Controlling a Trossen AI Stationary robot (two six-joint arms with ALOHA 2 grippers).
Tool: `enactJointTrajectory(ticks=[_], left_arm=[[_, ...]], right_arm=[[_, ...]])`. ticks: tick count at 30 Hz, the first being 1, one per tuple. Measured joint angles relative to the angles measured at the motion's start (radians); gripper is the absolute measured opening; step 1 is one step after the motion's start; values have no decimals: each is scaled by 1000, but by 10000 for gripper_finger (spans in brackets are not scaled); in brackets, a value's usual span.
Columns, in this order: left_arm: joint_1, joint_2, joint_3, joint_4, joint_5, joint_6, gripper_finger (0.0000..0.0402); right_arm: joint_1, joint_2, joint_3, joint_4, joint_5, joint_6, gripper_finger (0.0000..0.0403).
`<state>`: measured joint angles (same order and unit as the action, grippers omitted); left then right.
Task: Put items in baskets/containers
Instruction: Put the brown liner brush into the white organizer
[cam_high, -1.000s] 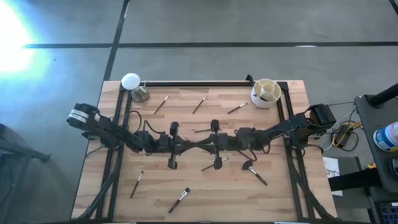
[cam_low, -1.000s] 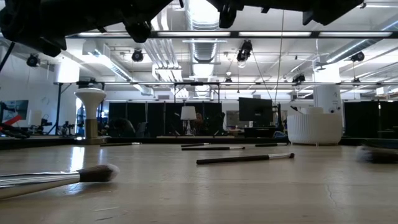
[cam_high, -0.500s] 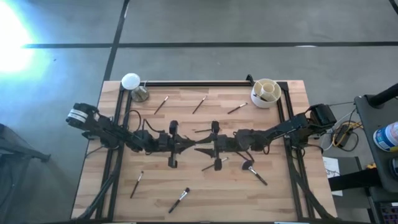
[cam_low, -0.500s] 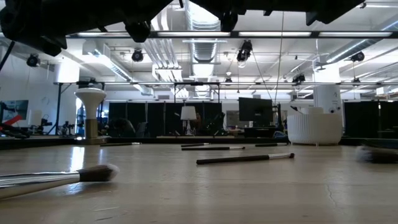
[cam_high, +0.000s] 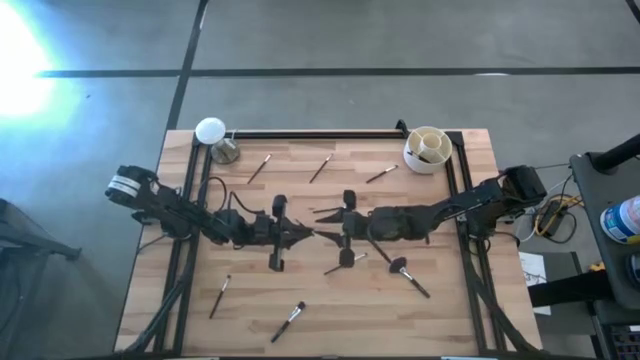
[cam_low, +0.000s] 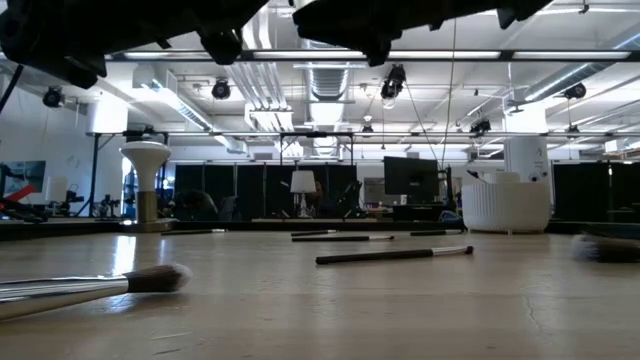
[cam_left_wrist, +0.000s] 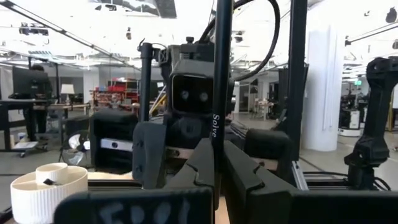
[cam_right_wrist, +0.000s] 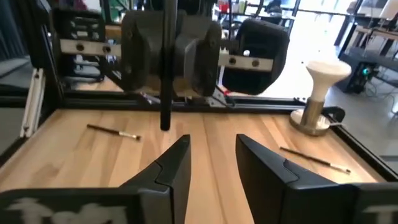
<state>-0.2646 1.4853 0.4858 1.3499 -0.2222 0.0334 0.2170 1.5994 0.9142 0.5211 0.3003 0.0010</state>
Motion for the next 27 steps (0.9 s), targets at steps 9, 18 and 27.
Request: enactJointTrajectory(ticks=[9, 18, 27], left_arm=[[2, 0, 0, -106, -70, 52, 6], [7, 0, 0, -209, -124, 103, 6], [12, 0, 0, -232, -150, 111, 6]], right_arm=[[1, -8, 1, 5, 6, 0, 146], [23, -22, 1, 1, 40, -1, 185], [63, -62, 1, -11, 40, -38, 203]])
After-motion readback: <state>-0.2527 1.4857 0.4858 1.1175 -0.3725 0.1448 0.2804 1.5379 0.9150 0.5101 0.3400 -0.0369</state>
